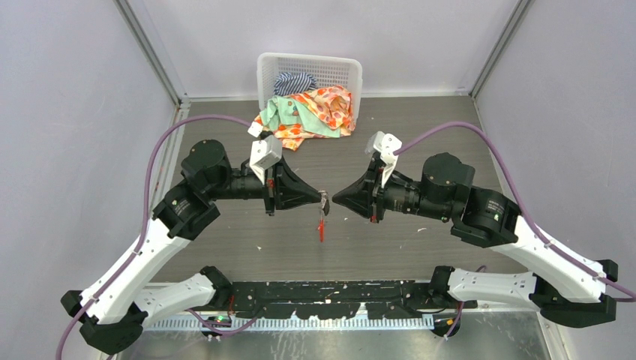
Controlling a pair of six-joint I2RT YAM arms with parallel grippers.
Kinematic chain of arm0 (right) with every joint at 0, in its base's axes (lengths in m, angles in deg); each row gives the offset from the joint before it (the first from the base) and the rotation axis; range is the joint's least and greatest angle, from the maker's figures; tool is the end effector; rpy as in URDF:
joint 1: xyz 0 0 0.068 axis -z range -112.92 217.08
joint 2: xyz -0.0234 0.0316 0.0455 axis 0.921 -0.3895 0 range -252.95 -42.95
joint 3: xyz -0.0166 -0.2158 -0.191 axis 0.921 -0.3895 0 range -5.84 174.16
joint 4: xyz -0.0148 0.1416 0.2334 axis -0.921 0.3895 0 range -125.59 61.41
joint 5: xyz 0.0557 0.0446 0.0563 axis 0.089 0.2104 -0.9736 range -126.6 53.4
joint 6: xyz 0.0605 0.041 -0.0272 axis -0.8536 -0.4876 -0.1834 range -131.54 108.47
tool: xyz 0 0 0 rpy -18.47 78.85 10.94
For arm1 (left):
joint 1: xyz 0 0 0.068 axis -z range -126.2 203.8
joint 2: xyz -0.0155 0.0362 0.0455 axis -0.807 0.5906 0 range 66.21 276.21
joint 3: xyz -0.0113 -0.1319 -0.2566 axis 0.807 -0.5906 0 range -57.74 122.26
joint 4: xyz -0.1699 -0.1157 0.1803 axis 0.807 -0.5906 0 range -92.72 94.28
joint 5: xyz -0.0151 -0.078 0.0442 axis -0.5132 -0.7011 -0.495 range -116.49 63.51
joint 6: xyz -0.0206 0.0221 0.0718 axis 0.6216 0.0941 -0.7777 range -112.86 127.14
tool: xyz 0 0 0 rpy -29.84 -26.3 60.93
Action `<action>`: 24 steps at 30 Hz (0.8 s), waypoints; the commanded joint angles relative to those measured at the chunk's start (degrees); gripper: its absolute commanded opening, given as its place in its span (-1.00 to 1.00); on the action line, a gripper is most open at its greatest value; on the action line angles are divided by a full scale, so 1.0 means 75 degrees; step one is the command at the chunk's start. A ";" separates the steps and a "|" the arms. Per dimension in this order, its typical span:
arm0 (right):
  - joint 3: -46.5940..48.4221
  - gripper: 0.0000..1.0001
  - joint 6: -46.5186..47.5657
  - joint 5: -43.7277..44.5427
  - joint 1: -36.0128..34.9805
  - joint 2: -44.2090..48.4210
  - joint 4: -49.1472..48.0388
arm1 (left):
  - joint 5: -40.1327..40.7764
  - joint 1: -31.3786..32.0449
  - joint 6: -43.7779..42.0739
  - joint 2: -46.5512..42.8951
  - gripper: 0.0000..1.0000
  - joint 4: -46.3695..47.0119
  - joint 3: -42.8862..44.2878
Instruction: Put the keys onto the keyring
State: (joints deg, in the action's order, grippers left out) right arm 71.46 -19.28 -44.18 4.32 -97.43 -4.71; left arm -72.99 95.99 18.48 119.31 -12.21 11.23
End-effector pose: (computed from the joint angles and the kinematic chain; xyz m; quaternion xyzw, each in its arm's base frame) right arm 0.0884 0.1907 0.4773 -0.3864 0.6482 0.4184 0.5055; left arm 0.1180 -0.1721 0.4647 0.4413 0.5558 -0.5416 0.4506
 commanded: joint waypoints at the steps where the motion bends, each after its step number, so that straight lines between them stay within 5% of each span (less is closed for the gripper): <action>1: 0.0150 -0.39 -0.0159 0.0267 0.0013 0.0212 0.0016 | 0.0325 -0.0036 -0.0234 -0.0230 -1.00 0.0399 0.0040; 2: 0.0127 -0.18 -0.0232 0.0313 0.0016 0.0215 0.0080 | 0.0535 -0.0036 -0.0313 -0.0220 -0.99 0.0376 0.0039; 3: 0.0103 0.62 -0.0287 0.0340 0.0013 0.0204 0.0130 | 0.0810 -0.0036 -0.0370 -0.0208 -1.00 0.0361 0.0028; 4: 0.0102 0.95 -0.0320 0.0352 0.0020 0.0165 0.0207 | 0.1120 -0.0036 -0.0418 -0.0196 -0.99 0.0333 0.0018; 5: 0.0119 0.99 -0.0356 0.0356 0.0006 0.0086 0.0278 | 0.1430 -0.0036 -0.0466 -0.0179 -0.99 0.0318 0.0005; 11: 0.0111 1.00 -0.0505 0.0975 -0.0195 -0.0507 0.0308 | 0.2634 -0.0045 -0.0527 -0.0064 -0.99 0.0295 -0.0064; 21: -0.0391 0.95 0.0101 0.3318 -0.0784 -0.1176 -0.0393 | 0.2352 -0.0071 -0.0468 0.0015 -0.99 0.0359 -0.0031; 24: -0.0374 0.08 0.0354 0.3602 -0.0781 -0.1394 -0.0633 | 0.2308 -0.0082 -0.0457 -0.0001 -0.99 0.0349 0.0001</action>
State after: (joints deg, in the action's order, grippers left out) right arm 68.38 -19.46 -24.11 -1.32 -106.55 -4.17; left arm -55.00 95.73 15.46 119.71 -12.69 10.42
